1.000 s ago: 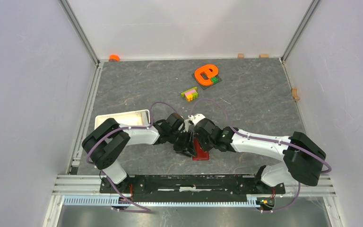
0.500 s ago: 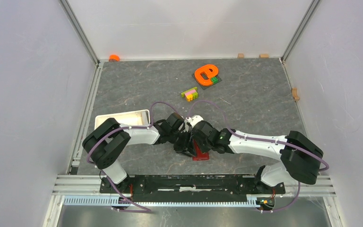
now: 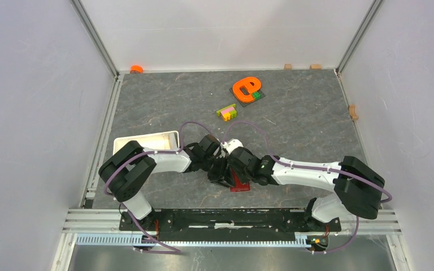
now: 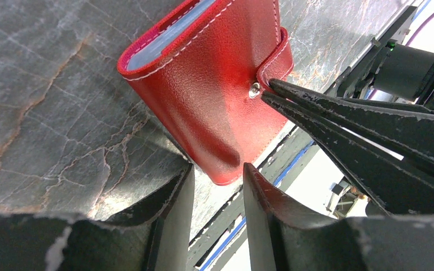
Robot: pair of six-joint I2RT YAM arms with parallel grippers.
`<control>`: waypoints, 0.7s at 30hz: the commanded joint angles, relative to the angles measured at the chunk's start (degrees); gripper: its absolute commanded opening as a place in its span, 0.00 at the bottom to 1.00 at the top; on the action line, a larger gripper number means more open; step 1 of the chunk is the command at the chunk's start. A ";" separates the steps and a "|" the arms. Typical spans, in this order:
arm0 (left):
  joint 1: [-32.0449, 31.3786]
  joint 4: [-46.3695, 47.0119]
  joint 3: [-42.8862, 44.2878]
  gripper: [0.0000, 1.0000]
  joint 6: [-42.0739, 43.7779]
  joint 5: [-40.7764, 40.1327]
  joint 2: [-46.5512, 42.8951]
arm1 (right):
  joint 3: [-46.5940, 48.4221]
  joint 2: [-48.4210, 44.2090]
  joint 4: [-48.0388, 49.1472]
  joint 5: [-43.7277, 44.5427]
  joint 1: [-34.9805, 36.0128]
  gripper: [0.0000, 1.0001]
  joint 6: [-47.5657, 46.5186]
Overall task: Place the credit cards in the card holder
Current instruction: Close the card holder at the center of the board.
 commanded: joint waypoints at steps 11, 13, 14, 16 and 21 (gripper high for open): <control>-0.28 1.27 1.55 0.40 -1.22 1.28 1.00 | 1.57 2.48 1.56 4.48 2.31 0.00 1.64; -0.27 1.27 1.56 0.40 -1.22 1.28 1.12 | 2.11 2.68 1.13 5.40 2.32 0.00 1.89; -0.28 1.25 1.55 0.40 -1.22 1.28 1.10 | 2.28 2.52 1.42 5.42 2.31 0.00 1.85; -0.37 1.27 1.50 0.40 -1.23 1.28 1.18 | 2.53 2.53 1.94 4.88 2.40 0.00 1.85; -0.37 1.27 1.60 0.40 -1.22 1.28 1.22 | 2.59 2.88 1.77 3.66 2.83 0.00 1.72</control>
